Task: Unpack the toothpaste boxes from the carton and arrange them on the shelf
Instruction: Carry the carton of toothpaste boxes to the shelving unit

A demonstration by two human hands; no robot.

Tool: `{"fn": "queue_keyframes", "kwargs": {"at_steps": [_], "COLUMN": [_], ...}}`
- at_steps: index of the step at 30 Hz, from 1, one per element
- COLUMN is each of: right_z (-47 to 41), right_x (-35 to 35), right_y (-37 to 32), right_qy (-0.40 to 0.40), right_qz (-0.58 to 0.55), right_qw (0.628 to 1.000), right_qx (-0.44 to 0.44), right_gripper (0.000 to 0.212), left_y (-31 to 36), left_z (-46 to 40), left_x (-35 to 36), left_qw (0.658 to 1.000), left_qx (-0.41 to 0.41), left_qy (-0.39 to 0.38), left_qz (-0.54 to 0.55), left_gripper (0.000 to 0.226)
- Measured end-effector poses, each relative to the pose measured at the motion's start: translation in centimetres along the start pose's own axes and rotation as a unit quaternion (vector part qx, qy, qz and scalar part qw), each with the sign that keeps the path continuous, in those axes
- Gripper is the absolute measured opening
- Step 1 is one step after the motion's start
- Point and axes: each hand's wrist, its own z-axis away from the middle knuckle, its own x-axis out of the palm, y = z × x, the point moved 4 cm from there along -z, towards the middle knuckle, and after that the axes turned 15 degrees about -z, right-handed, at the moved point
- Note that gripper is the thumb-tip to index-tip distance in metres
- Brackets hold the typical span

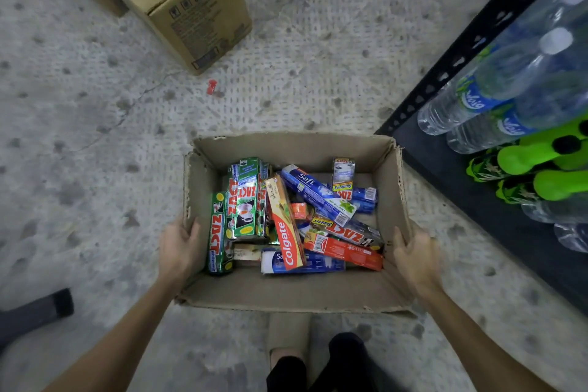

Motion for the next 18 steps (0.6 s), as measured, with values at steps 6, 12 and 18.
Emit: {"fn": "queue_keyframes", "kwargs": {"at_steps": [6,12,18], "right_z": [2.7,6.3,10.9], "right_x": [-5.5,-12.5,-19.7], "right_y": [1.4,5.2,9.6], "right_qy": [0.014,0.051,0.127], "right_qz": [-0.008,-0.023,-0.063], "right_qw": [1.000,0.998,0.984], "right_qx": [0.003,0.041,0.109], "right_gripper": [0.022,0.022,0.013], "left_y": [2.5,6.6,13.9], "left_z": [5.1,10.2,15.8], "left_x": [-0.3,0.6,2.0], "left_qw": [0.999,0.996,0.987], "left_qx": [0.021,0.059,0.136], "left_qy": [-0.016,-0.047,-0.056], "left_qz": [-0.034,-0.042,-0.066], "left_gripper": [0.028,0.030,0.036]}}
